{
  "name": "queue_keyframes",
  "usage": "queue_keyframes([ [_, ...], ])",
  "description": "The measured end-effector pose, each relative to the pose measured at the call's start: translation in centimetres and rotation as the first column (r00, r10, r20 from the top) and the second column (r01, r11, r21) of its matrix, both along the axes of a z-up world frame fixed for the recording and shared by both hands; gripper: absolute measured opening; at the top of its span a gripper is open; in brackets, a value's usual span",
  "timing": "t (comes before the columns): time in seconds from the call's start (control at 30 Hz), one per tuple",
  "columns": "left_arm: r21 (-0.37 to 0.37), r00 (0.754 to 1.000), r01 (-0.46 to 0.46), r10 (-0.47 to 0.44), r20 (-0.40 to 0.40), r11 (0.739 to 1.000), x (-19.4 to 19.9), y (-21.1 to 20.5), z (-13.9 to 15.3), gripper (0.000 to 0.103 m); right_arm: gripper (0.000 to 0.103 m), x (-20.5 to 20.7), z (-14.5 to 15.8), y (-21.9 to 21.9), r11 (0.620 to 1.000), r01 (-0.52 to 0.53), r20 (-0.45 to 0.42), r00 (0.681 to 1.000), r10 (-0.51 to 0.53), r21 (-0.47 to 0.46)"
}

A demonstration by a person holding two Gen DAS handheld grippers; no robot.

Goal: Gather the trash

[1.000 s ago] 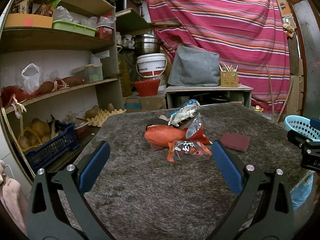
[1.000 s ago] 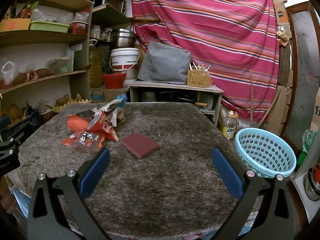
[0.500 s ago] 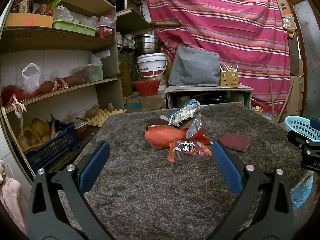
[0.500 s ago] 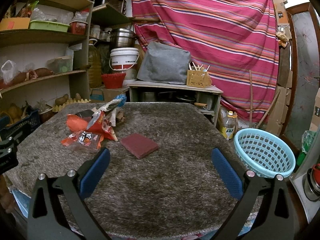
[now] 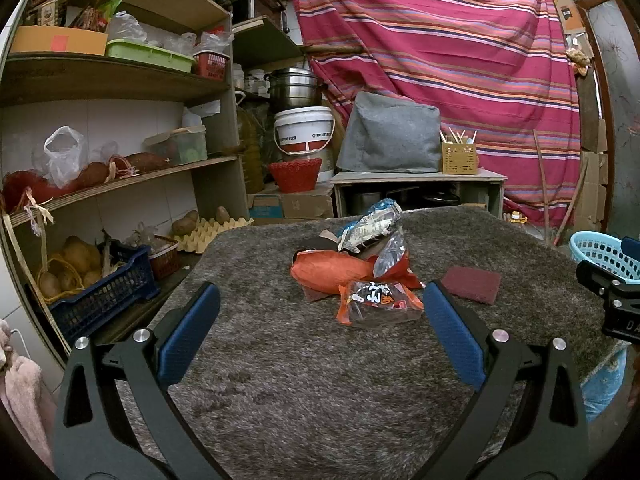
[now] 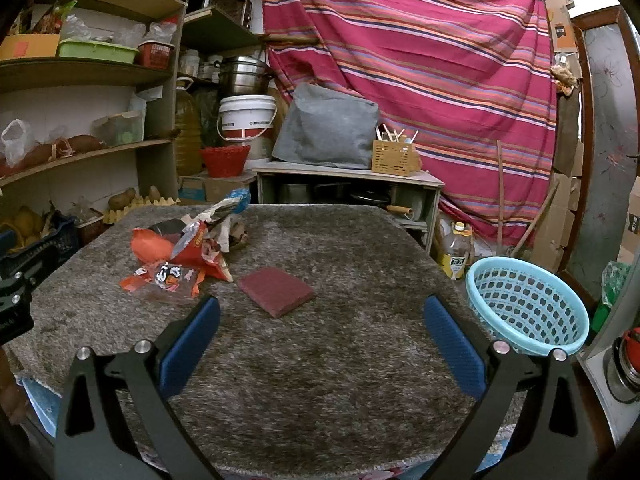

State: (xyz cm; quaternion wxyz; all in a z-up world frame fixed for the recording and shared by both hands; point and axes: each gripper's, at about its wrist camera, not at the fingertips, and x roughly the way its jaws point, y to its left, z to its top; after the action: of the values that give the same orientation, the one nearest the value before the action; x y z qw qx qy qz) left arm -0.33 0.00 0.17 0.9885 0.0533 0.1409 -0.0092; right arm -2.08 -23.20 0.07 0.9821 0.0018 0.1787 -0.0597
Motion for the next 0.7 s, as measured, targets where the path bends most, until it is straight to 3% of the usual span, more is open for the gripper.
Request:
queue_keyframes([
  [0.7,-0.001,1.0,-0.01,0.01,-0.017,1.0,0.6,0.7,0.0,0.098,0.099,0.3,-0.4,-0.9,1.0,0.012,-0.006,1.0,-0.012,-0.003],
])
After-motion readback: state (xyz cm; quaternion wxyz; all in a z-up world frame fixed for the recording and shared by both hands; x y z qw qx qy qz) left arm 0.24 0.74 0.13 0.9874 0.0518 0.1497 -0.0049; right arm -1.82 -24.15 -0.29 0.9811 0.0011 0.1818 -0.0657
